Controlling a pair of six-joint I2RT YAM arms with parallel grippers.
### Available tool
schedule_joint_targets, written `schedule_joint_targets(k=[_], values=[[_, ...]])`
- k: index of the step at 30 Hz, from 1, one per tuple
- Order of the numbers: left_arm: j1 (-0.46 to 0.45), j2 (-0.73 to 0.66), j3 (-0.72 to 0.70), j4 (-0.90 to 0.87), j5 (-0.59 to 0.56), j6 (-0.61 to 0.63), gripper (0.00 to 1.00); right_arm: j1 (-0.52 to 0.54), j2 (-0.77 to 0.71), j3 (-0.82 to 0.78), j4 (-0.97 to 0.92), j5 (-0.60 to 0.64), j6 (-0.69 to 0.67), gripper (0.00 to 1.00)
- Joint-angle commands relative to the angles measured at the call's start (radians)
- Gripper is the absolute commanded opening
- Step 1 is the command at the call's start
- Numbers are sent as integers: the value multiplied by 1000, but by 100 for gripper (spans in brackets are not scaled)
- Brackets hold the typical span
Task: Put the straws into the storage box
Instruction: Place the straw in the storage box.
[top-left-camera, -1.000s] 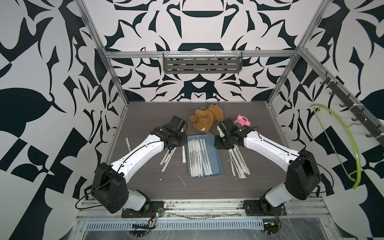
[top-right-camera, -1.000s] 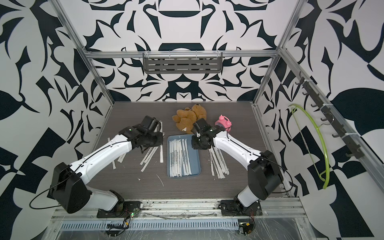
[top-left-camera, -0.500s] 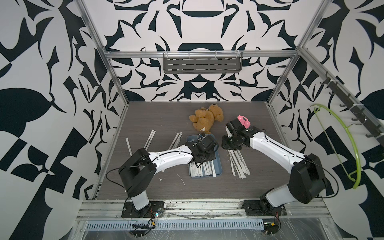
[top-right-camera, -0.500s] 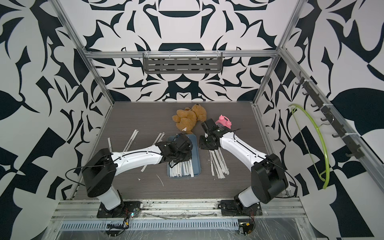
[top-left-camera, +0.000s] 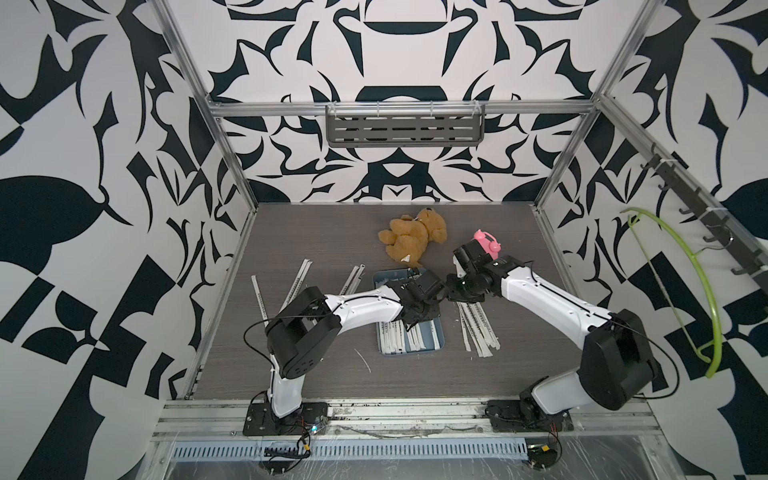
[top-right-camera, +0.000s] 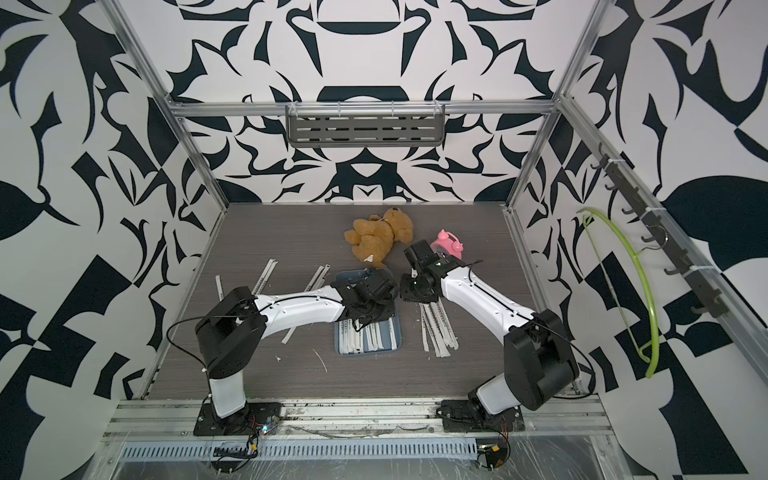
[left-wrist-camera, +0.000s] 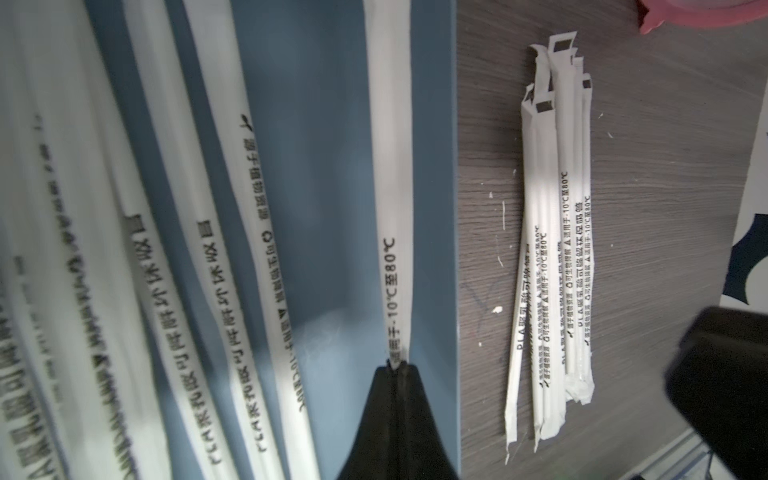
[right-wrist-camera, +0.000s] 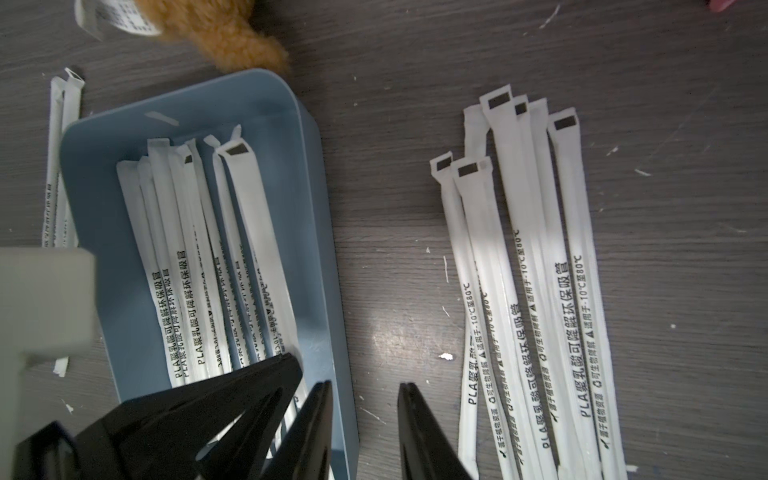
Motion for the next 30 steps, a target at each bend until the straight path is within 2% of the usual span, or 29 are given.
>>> schedule_joint_targets(k=[1, 15, 30], values=[[34, 21, 17, -87, 18, 50, 0, -4, 9, 17, 15, -13, 11, 32], [45, 69, 18, -121, 12, 90, 0, 2, 14, 4, 29, -16, 22, 32], [46, 106, 67, -153, 32, 138, 6, 6, 21, -2, 35, -29, 15, 32]])
